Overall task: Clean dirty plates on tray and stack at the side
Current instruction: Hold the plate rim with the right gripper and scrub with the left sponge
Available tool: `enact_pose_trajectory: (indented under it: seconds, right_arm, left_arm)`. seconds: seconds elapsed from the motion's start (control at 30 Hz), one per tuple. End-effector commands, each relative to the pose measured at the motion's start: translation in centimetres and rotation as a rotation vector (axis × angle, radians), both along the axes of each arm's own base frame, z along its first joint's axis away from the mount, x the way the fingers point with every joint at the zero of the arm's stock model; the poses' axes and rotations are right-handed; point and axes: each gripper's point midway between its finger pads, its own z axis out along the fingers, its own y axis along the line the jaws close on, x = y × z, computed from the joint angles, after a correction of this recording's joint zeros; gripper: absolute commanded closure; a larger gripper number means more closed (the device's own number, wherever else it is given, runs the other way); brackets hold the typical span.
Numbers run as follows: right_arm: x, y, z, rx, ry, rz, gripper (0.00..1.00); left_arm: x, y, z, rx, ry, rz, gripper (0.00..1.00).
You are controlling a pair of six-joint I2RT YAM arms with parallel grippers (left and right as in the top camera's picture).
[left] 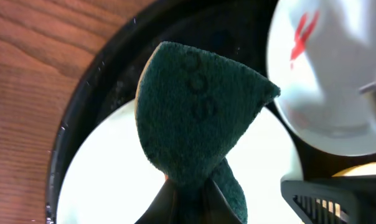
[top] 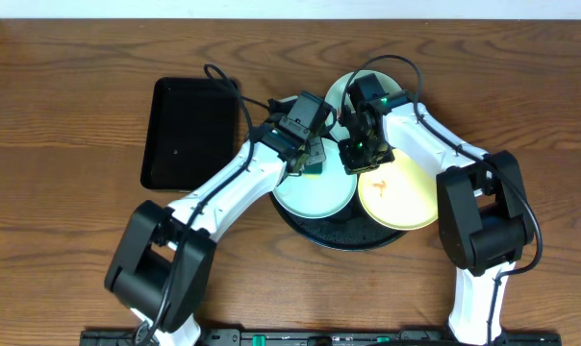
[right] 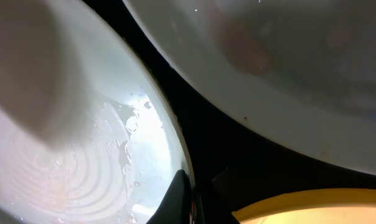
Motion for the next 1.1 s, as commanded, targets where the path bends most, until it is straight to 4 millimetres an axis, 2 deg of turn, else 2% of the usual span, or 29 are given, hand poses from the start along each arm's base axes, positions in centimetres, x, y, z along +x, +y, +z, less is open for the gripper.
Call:
enact_pose_trajectory:
  seconds: [0.0, 0.27, 0.43, 0.6, 0.7, 0.87, 1.07]
  right_arm:
    - [-0.5, -0.8, -0.9, -0.041, 0.017, 0.015, 0.98]
    - [-0.5, -0.8, -0.9, -0.041, 0.017, 0.017, 0.99]
    - [-0.5, -0.8, -0.9, -0.041, 0.017, 0.022, 0.98]
    - [-0.5, -0.8, -0.9, -0.041, 0.017, 0.022, 0.98]
    - [-0.5, -0.8, -0.9, -0.041, 0.017, 0.022, 0.99]
    - [-0.5, -0.8, -0.9, -0.040, 0.017, 0.022, 0.98]
    - [-0.5, -0.8, -0.9, -0.040, 0.017, 0.022, 0.98]
  left_arm:
    - [-0.7, 0.0, -2.7, -0.007, 0.073, 0.054, 0.92]
    - [-1.8, 0.8, -6.2, 0.051, 0.158, 0.062, 0.93]
    - [-3.2, 4.6, -6.7, 0.240, 0.189, 0.101, 0.93]
    - [-3.8, 9.0, -5.8, 0.473, 0.168, 0.143, 0.93]
    - [-4.0, 10.4, -5.3, 0.556, 0.157, 0.152, 0.93]
    - [-3.6, 10.5, -4.3, 0.559, 0.131, 0.160, 0.92]
    - [-2.7, 9.3, -0.6, 0.455, 0.057, 0.174, 0.93]
